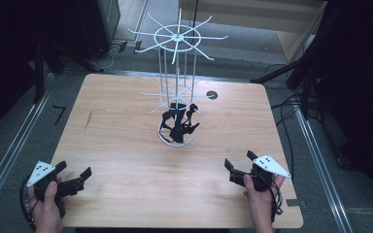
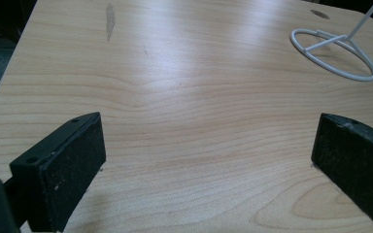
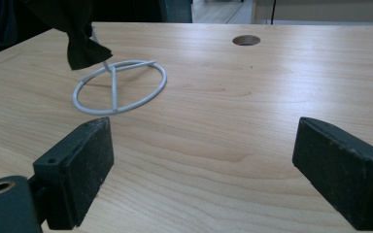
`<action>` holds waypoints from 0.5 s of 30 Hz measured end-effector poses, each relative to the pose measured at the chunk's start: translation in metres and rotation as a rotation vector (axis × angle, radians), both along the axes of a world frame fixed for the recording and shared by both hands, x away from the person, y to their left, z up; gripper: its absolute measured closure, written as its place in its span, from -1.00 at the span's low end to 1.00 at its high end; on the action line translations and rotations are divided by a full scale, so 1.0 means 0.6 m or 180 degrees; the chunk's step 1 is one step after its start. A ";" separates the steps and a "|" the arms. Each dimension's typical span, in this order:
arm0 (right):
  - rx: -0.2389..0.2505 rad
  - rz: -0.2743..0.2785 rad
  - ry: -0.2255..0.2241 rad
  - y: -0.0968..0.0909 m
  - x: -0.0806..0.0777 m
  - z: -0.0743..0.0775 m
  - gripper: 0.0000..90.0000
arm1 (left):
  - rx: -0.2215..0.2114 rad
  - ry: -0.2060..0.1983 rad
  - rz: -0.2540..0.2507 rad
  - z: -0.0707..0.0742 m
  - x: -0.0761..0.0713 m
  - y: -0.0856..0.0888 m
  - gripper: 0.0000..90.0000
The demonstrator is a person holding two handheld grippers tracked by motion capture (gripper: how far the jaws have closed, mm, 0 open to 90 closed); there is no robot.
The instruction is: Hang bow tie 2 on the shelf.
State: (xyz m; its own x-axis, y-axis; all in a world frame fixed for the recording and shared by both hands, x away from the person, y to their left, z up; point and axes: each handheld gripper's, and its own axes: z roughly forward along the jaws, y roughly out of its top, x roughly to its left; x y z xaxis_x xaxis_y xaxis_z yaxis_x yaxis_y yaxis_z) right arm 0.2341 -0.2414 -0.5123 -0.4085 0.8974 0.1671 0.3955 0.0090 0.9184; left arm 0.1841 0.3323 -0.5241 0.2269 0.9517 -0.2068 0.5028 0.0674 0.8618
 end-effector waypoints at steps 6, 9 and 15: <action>0.0016 -0.0074 0.0028 -0.019 -0.006 -0.008 -0.82 | -0.0002 0.0001 0.0002 0.000 0.000 0.000 -1.00; 0.0038 -0.0129 0.0044 -0.033 -0.009 -0.012 -0.82 | 0.0002 0.0002 0.0001 0.000 0.000 0.000 -1.00; 0.0029 -0.0187 0.0059 -0.054 -0.015 -0.017 -0.84 | 0.0002 0.0001 0.0002 0.000 0.000 0.000 -1.00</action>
State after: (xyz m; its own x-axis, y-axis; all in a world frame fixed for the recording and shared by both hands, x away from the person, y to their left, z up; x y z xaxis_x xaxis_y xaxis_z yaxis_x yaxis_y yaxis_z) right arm 0.2252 -0.2736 -0.5222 -0.3520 0.9181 0.1824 0.4120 -0.0230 0.9109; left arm 0.1840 0.3321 -0.5240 0.2261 0.9521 -0.2061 0.5030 0.0671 0.8617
